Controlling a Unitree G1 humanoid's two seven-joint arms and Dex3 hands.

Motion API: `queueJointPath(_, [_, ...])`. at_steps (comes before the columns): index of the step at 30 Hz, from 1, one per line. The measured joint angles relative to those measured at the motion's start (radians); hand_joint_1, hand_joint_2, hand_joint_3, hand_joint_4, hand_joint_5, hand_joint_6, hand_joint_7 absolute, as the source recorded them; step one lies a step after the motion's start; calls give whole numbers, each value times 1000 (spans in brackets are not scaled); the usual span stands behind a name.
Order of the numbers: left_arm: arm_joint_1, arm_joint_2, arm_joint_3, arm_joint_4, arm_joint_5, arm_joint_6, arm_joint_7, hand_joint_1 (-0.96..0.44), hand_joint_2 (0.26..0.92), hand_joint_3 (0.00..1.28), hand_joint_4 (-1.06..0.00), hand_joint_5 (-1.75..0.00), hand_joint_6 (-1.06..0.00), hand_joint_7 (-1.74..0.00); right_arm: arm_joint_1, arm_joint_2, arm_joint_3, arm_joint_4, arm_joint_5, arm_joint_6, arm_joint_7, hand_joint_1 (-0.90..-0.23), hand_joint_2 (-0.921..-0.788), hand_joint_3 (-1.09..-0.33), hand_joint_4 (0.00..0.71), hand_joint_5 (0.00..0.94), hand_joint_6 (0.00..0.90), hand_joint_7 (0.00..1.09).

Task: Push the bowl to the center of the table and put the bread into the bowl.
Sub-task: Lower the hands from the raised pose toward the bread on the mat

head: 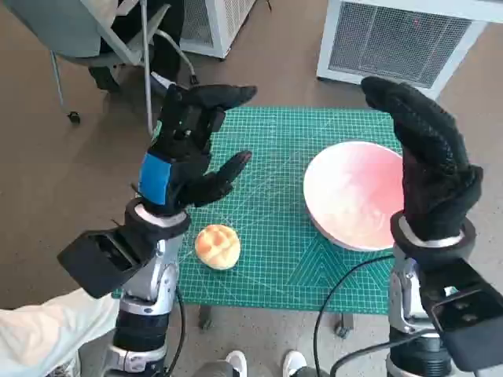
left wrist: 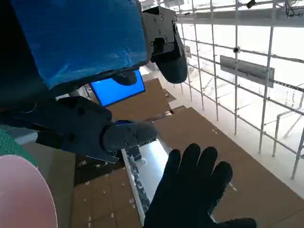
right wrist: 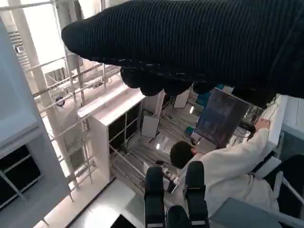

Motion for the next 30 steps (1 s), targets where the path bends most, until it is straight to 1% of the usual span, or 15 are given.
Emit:
queueJointPath(18, [0, 3, 1, 0, 0, 0, -1, -348, 921, 434, -36, -915, 1, -1167, 26, 0, 0, -21, -1, 11, -9, -417, -921, -499, 407, 3, 115, 724])
queueJointPath(22, [0, 3, 1, 0, 0, 0, -1, -350, 921, 437, -37, -917, 1, -1166, 32, -3, -10, -20, 2, 8, -9, -408, -921, -499, 408, 4, 116, 723])
queueJointPath(24, [0, 3, 1, 0, 0, 0, -2, -350, 921, 437, -37, -918, 1, -1166, 37, -7, -24, -15, 3, -2, -8, -401, -921, -497, 409, 4, 118, 720])
queueJointPath(26, [0, 3, 1, 0, 0, 0, -2, -352, 921, 437, -37, -919, 1, -1167, 41, -19, -43, 1, 4, -21, -6, -402, -921, -493, 411, 4, 133, 695])
queueJointPath(28, [1, 3, 1, 0, 0, 0, -2, -354, 921, 436, -38, -921, 1, -1168, 43, -42, -76, 39, 4, -56, -6, -404, -921, -489, 415, 4, 151, 661])
queueJointPath(30, [4, 3, 2, -2, -1, 0, -2, -356, 921, 435, -38, -922, 1, -1170, 41, -73, -127, 108, 2, -98, -13, -407, -921, -487, 418, 5, 163, 637])
